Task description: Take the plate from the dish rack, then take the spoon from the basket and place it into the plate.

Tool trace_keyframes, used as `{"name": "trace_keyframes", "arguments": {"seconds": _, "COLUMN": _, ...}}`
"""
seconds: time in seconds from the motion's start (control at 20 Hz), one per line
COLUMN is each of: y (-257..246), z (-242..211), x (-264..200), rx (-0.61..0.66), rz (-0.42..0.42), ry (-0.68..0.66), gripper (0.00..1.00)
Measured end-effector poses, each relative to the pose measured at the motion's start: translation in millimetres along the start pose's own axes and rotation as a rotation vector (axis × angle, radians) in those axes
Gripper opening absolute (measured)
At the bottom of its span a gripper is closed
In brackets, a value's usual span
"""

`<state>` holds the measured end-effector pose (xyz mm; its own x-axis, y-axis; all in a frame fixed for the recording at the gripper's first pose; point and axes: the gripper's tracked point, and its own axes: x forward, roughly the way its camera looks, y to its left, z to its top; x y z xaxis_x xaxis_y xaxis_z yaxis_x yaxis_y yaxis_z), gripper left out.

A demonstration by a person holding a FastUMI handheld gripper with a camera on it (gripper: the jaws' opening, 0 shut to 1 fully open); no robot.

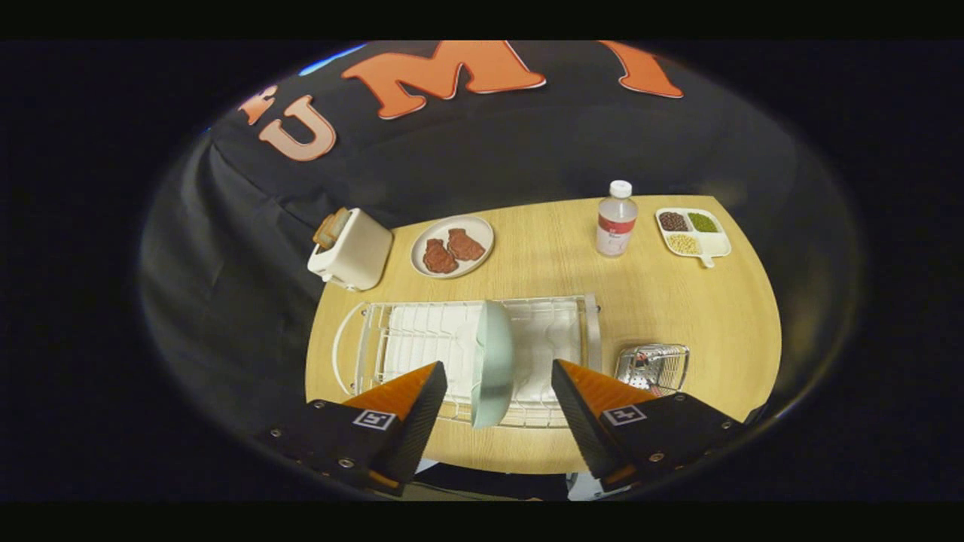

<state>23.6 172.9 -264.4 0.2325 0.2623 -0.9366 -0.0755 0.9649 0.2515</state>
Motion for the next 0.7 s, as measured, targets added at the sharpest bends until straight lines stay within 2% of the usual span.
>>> {"name": "trace_keyframes", "arguments": {"seconds": 0.45, "y": 6.4, "z": -28.9, "x": 61.0, "rx": -0.082, "rz": -0.106, "ry": 0.179, "gripper": 0.66}}
{"name": "trace_keyframes", "arguments": {"seconds": 0.65, "y": 6.2, "z": -42.2, "x": 77.2, "rx": -0.104, "rz": -0.179, "ry": 0.226, "gripper": 0.52}}
{"name": "trace_keyframes", "arguments": {"seconds": 0.7, "y": 6.5, "z": -46.9, "x": 80.9, "rx": -0.101, "rz": -0.2, "ry": 0.239, "gripper": 0.45}}
